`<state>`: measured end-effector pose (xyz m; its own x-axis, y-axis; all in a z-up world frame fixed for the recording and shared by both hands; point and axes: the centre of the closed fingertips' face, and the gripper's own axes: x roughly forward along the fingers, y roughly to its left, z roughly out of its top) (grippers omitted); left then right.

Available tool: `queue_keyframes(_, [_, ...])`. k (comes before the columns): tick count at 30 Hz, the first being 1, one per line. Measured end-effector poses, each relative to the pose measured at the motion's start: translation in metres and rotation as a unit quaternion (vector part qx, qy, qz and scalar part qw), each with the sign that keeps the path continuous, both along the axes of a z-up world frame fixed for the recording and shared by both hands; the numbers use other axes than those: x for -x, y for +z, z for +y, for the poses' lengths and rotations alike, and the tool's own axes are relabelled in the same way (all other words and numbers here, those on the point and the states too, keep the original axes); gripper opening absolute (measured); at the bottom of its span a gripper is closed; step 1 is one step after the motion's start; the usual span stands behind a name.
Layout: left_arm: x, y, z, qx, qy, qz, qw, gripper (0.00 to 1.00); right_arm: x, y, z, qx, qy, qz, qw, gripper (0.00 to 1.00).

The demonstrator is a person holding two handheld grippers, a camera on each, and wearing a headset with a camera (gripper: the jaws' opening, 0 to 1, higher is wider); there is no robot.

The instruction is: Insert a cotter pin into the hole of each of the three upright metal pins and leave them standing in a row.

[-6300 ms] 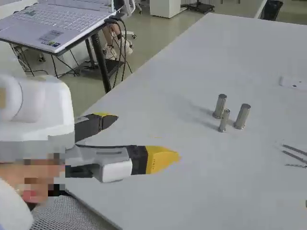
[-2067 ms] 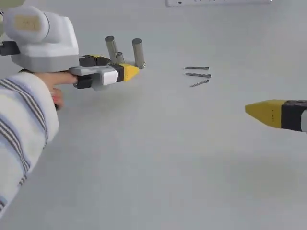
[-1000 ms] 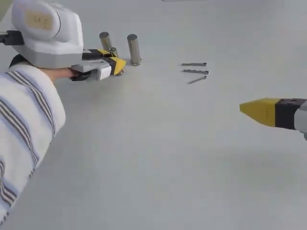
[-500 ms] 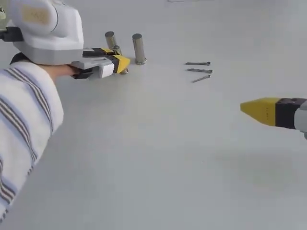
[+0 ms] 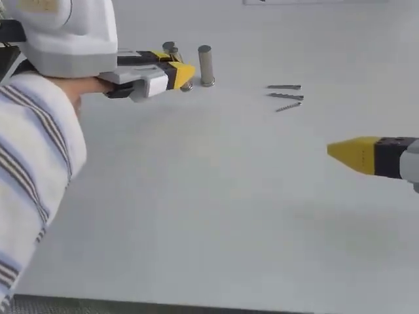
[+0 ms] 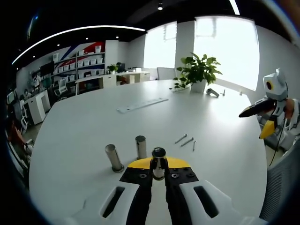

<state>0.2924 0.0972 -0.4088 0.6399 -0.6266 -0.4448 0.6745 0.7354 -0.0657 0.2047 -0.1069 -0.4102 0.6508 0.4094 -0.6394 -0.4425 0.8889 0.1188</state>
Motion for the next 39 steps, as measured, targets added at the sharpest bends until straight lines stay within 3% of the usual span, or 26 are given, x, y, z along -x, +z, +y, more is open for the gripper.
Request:
queue_keyframes(3, [0.009,0.001,-0.003,0.004,-0.002,-0.001,1.0000,0.05,0.002,0.002,0.004,-0.002,0.005,-0.002,1.0000,0.85])
queue_keyframes(7, [0.020,-0.003,-0.007,-0.006,-0.013,-0.005,0.9999,0.05,0.005,0.003,0.006,0.001,0.011,-0.004,0.9999,0.84])
queue_keyframes(20, [0.054,-0.019,-0.014,-0.011,-0.023,0.007,0.9996,0.05,0.016,0.007,0.008,-0.002,0.016,-0.009,0.9998,0.84])
queue_keyframes(27, [0.064,-0.030,-0.017,-0.023,-0.027,0.015,0.9993,0.05,0.018,0.010,0.012,-0.007,0.022,-0.011,0.9997,0.84])
queue_keyframes(33, [0.072,-0.038,-0.022,-0.012,-0.032,0.023,0.9991,0.05,0.019,0.015,0.014,-0.009,0.024,-0.016,0.9996,0.84])
queue_keyframes(39, [0.078,-0.045,-0.025,-0.021,-0.040,0.021,0.9988,0.05,0.020,0.017,0.017,-0.022,0.024,-0.019,0.9993,0.84])
